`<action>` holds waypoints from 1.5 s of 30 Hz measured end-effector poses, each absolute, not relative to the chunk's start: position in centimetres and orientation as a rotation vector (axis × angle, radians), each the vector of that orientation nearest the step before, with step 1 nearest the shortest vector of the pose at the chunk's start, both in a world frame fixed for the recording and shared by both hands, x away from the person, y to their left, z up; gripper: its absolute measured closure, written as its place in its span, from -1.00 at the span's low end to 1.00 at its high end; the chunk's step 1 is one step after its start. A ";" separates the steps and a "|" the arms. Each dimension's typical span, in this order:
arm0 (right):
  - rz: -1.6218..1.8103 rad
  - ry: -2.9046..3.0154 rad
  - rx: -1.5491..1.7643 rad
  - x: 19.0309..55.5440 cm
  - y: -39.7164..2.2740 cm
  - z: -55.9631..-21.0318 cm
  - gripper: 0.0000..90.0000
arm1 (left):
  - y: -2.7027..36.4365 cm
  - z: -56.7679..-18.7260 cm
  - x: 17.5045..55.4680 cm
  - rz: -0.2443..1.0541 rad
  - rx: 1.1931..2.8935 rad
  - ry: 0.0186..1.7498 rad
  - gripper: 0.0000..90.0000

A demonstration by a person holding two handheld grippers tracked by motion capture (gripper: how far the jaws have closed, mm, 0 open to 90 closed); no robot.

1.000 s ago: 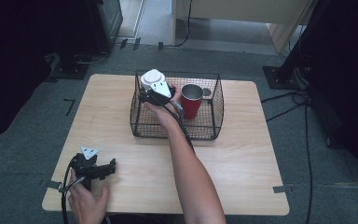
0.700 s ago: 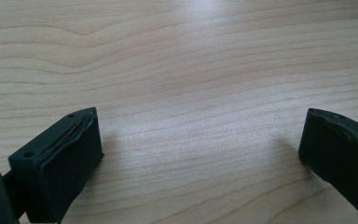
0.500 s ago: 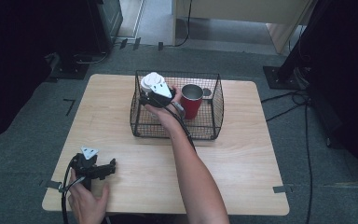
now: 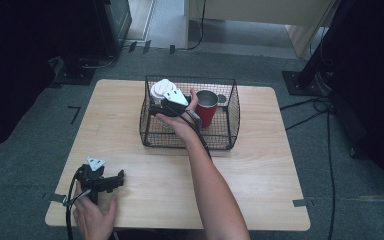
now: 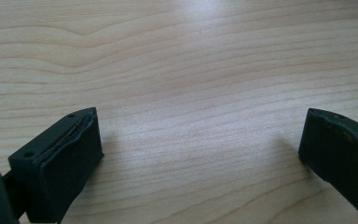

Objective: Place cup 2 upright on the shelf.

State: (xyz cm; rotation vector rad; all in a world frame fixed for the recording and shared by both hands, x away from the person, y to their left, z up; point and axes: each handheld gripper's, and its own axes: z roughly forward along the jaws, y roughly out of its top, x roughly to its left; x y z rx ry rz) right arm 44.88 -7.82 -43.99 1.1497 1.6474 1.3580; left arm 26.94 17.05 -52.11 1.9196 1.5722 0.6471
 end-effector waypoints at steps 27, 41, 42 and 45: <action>1.471 1.546 1.115 44.1 -8.9 -40.2 -0.94 | 17.1 -52.1 26.9 0.647 1.923 1.571 -1.00; 1.484 1.533 1.082 42.4 -10.3 -38.8 -0.94 | 17.1 -52.1 26.9 0.647 1.921 1.572 -1.00; 1.485 1.535 1.082 42.3 -10.5 -38.8 -0.94 | 17.1 -52.1 26.9 0.647 1.922 1.572 -1.00; 1.485 1.528 1.081 41.8 -11.0 -38.8 -0.94 | 17.1 -52.1 26.9 0.647 1.920 1.572 -1.00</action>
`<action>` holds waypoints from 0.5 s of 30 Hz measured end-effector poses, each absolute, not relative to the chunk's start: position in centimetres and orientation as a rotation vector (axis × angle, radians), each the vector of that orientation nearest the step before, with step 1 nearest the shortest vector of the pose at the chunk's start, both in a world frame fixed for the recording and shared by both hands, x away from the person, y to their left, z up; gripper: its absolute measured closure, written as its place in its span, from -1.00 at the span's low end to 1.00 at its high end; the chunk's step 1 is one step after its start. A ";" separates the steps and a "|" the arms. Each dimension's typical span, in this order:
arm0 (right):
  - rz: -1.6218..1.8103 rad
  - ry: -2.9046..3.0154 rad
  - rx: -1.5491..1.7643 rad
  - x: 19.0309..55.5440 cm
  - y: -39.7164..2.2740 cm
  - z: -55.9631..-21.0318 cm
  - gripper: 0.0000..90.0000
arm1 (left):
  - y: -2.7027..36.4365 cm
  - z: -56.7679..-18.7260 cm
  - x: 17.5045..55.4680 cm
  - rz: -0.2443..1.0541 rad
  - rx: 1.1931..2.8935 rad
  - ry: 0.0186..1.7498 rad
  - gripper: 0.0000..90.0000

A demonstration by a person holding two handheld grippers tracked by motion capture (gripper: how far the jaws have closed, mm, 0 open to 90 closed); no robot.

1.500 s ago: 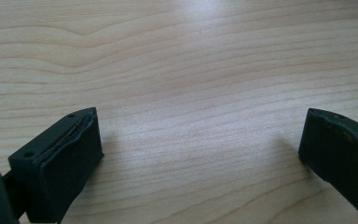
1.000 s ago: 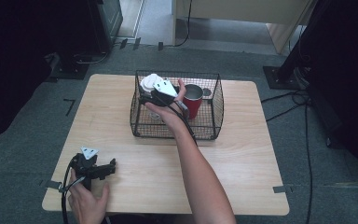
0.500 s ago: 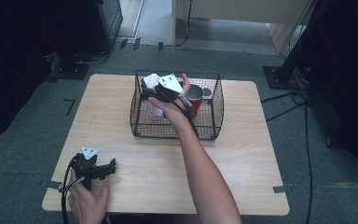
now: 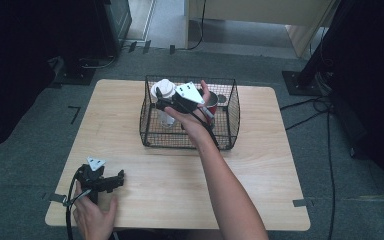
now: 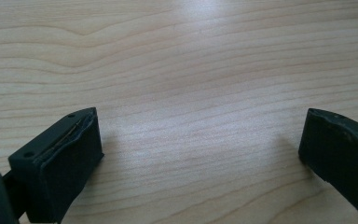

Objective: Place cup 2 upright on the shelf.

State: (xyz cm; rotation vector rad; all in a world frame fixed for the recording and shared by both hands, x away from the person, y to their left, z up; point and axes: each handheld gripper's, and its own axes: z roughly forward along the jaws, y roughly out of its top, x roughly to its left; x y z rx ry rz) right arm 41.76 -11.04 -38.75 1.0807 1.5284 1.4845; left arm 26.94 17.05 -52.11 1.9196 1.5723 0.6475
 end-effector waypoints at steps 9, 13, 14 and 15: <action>1.498 1.525 1.071 40.2 -12.4 -38.9 -0.94 | 17.1 -52.1 26.9 0.648 1.921 1.572 -1.00; 1.493 1.528 1.067 39.6 -13.0 -39.0 -0.94 | 17.1 -52.1 26.9 0.648 1.919 1.572 -1.00; 1.492 1.530 1.066 39.4 -13.1 -39.0 -0.94 | 17.0 -52.1 26.9 0.647 1.919 1.572 -1.00; 1.489 1.530 1.064 39.3 -13.3 -39.1 -0.94 | 17.0 -52.1 26.9 0.648 1.919 1.572 -1.00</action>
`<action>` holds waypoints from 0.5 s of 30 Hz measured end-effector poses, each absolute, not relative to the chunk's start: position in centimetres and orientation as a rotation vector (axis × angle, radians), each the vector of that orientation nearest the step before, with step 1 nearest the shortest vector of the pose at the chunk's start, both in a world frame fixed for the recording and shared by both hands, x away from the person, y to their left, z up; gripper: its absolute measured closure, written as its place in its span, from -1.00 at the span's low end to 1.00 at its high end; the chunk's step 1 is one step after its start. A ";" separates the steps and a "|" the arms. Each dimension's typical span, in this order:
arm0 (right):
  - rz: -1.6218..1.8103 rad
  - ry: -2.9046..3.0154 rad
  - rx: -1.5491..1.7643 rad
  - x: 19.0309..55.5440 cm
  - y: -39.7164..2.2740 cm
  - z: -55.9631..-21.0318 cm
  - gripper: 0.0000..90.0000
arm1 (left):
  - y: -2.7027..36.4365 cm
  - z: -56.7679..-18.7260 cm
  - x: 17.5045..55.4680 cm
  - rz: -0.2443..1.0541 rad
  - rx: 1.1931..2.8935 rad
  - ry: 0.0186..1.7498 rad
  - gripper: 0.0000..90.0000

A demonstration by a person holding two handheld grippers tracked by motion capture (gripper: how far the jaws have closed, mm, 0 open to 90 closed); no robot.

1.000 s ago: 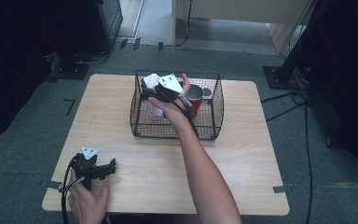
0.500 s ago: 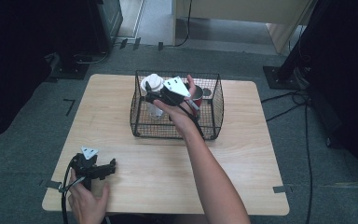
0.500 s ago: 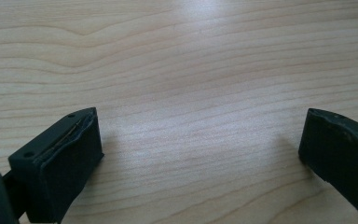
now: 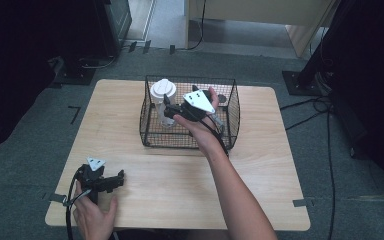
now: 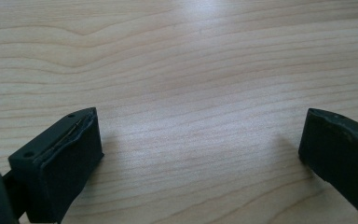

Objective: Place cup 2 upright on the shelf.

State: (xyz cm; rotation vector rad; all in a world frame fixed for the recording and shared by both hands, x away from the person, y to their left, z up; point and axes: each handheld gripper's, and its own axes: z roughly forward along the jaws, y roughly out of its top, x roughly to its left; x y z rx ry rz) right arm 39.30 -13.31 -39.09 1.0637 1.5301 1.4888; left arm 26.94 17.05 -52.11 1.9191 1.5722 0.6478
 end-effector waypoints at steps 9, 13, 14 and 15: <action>1.482 1.526 1.063 37.7 -15.1 -39.4 -0.94 | 17.1 -52.1 26.9 0.648 1.919 1.572 -1.00; 1.483 1.521 1.066 37.0 -15.9 -39.6 -0.94 | 17.0 -52.1 26.9 0.647 1.920 1.573 -1.00; 1.480 1.520 1.067 36.8 -16.1 -39.7 -0.94 | 17.1 -52.1 26.9 0.647 1.919 1.572 -1.00; 1.478 1.519 1.066 36.6 -16.3 -39.7 -0.94 | 17.1 -52.1 26.9 0.647 1.919 1.572 -1.00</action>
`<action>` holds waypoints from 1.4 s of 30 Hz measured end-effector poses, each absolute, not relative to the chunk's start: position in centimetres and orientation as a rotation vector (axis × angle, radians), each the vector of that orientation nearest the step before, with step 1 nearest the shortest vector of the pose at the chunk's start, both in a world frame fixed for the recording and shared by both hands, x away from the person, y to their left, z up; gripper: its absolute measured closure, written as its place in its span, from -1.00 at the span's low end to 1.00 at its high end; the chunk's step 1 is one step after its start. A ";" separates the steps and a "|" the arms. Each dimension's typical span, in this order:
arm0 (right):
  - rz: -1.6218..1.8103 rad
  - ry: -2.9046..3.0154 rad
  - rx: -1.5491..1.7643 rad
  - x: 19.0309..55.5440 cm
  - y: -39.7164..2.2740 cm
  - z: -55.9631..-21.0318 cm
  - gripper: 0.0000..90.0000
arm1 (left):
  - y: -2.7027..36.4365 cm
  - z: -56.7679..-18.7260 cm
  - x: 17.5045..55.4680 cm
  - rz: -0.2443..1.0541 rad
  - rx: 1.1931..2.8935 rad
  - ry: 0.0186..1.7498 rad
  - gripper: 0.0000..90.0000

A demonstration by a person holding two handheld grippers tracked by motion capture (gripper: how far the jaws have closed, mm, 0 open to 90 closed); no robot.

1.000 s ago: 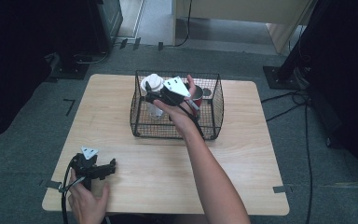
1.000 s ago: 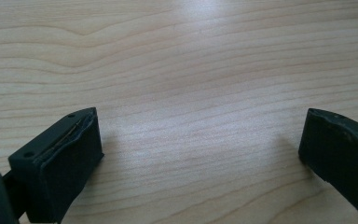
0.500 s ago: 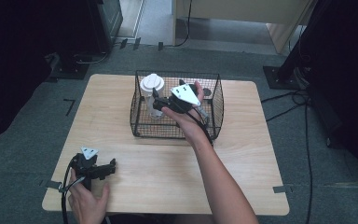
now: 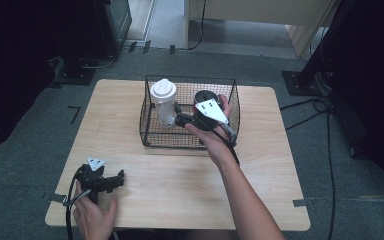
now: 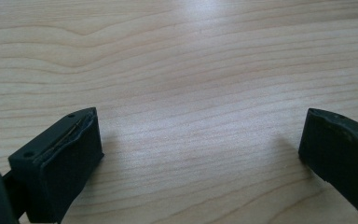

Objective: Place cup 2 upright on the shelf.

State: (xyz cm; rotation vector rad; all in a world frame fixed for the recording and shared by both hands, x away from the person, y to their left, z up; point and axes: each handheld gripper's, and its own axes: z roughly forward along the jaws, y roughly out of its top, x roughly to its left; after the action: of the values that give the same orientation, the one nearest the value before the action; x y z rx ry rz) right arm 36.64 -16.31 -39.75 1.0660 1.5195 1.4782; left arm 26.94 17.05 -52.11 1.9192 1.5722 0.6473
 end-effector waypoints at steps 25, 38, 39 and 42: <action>1.463 1.502 1.095 32.9 -20.3 -41.8 -0.94 | 17.0 -52.1 26.9 0.647 1.919 1.573 -1.00; 1.434 1.498 1.116 31.0 -22.3 -43.6 -0.94 | 17.0 -52.1 26.9 0.648 1.919 1.573 -1.00; 1.432 1.496 1.121 30.7 -22.5 -43.9 -0.94 | 17.0 -52.1 26.9 0.648 1.919 1.573 -1.00; 1.434 1.497 1.129 30.4 -22.8 -44.1 -0.94 | 17.0 -52.1 26.9 0.647 1.919 1.573 -1.00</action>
State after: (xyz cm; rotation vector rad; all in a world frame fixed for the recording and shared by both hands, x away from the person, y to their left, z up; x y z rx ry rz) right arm 30.37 -22.84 -44.14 1.1285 1.4970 1.4336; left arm 26.94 17.04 -52.11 1.9189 1.5727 0.6472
